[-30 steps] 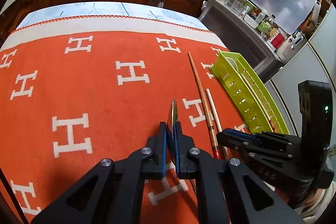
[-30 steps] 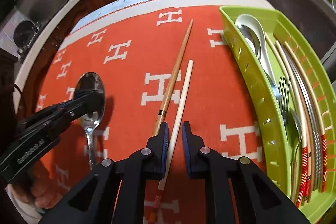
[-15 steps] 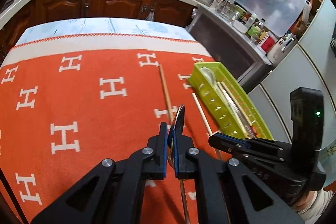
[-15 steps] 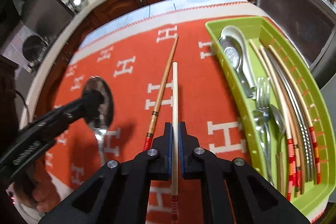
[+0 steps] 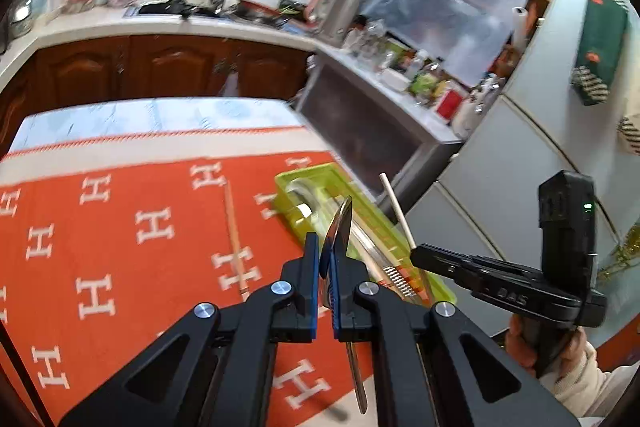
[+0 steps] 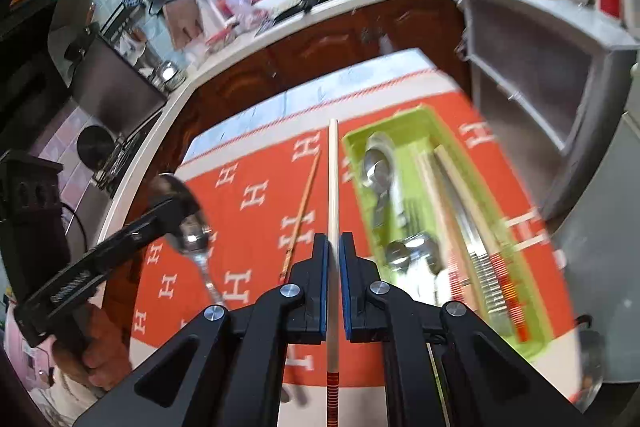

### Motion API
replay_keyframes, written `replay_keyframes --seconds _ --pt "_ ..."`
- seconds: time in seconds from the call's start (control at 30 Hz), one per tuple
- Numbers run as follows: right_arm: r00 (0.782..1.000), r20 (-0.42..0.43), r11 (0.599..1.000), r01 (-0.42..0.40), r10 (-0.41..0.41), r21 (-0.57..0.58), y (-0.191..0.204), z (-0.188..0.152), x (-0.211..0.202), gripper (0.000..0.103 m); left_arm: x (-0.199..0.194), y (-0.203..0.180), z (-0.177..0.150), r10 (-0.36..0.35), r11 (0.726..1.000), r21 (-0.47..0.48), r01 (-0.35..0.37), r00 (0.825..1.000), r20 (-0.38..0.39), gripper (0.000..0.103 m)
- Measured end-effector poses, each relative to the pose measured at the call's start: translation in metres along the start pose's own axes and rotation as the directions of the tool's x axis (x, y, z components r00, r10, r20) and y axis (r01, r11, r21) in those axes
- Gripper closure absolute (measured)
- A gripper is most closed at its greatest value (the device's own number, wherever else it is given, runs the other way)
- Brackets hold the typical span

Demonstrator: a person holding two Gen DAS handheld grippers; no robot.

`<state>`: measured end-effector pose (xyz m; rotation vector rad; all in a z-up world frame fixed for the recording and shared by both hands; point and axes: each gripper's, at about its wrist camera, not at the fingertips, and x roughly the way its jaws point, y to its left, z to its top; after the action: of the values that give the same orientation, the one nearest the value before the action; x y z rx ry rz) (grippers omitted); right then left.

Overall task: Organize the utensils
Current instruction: 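Carry spoon in left tool and chopstick in right tool into tray, open both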

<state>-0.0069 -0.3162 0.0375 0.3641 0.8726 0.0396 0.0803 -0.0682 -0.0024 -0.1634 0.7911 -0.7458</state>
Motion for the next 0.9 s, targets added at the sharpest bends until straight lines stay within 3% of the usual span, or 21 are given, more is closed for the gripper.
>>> replay_keyframes --seconds 0.23,0.47,0.67,0.9 --pt "0.996 0.041 0.994 0.081 -0.078 -0.076 -0.035 0.024 -0.027 0.098 0.019 -0.041 0.030 -0.061 0.998 0.020 0.061 0.998 -0.002 0.101" --pt "0.995 -0.017 0.991 0.101 -0.102 -0.086 -0.079 0.035 0.006 0.098 0.079 -0.052 0.044 -0.073 0.997 -0.028 0.071 0.995 -0.071 0.101" --pt "0.990 -0.099 0.990 0.088 -0.099 -0.113 -0.106 0.037 0.058 0.098 0.144 -0.047 0.037 -0.010 1.000 -0.015 0.007 0.981 -0.193 0.101" --pt "0.981 -0.144 0.982 0.104 -0.127 -0.156 -0.104 0.042 0.107 0.095 0.184 -0.033 0.027 0.069 0.997 -0.004 -0.072 0.965 -0.254 0.100"
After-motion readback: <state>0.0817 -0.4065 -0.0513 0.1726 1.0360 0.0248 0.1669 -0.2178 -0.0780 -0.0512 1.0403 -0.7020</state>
